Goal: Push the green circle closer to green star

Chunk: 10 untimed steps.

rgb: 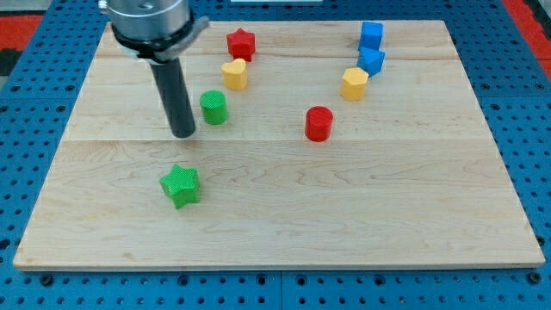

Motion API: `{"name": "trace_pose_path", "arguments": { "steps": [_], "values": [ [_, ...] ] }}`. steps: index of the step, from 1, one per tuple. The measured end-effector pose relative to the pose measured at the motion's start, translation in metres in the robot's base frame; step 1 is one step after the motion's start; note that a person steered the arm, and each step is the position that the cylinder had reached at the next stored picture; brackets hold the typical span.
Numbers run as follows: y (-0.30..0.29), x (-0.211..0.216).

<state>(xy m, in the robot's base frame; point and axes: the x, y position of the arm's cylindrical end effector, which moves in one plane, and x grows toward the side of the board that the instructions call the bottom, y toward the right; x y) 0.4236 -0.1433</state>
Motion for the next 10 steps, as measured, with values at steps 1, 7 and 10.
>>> {"name": "trace_pose_path", "arguments": {
  "steps": [1, 7, 10],
  "values": [
    [-0.006, -0.029],
    [0.052, -0.01],
    [0.021, 0.014]
  ]
}}
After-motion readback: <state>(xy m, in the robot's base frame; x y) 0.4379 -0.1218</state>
